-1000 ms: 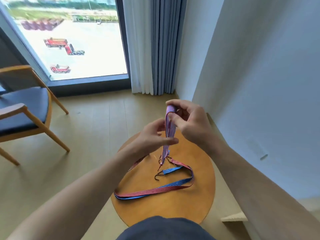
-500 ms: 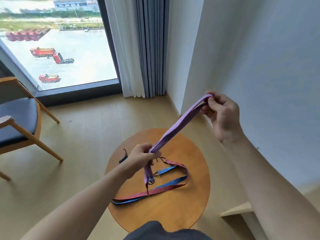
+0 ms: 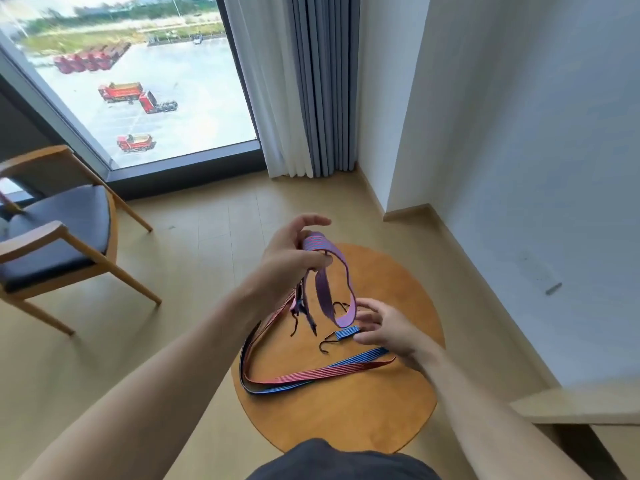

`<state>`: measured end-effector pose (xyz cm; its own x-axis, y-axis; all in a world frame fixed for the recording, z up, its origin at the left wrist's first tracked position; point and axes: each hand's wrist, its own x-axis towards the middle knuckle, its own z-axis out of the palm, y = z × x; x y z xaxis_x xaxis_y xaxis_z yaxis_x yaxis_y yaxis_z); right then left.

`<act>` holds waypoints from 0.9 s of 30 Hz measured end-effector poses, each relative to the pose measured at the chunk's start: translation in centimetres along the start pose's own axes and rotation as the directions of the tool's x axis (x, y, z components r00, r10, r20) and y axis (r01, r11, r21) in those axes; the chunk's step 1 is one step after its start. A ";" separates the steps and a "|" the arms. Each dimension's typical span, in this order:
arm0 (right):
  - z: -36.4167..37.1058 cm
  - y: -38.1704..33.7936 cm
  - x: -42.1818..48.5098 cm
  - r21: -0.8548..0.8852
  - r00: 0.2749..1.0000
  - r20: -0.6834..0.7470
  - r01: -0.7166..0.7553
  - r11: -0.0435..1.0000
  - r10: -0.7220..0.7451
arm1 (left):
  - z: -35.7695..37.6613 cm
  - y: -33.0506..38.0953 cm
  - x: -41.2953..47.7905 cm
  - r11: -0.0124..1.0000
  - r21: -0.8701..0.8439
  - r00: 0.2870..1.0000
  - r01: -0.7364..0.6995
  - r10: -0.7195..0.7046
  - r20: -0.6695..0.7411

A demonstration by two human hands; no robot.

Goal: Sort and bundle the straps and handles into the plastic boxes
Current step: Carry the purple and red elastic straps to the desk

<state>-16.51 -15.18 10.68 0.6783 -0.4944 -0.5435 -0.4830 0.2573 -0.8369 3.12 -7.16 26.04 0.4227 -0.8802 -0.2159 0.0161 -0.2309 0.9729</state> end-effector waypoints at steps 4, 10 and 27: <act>2.1 -3.9 0.5 -0.206 0.944 0.095 0.329 0.922 -0.315 | 1.3 0.5 -0.4 0.983 0.182 0.988 -0.022 -0.007 0.155; 6.8 -4.4 2.2 -0.137 0.883 -0.069 0.453 0.881 -0.464 | 1.9 0.8 0.9 0.970 0.230 0.996 -0.080 0.067 0.061; 8.0 5.3 5.5 -0.491 0.764 0.600 0.117 0.864 0.237 | 0.3 -21.8 -3.1 0.543 -0.612 0.608 0.576 -0.784 -0.124</act>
<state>-10.93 -9.91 2.78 0.7357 0.1816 -0.6525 -0.6094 -0.2429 -0.7548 1.26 0.45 5.51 0.3566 -0.3024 -0.8839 0.8063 -0.3783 0.4547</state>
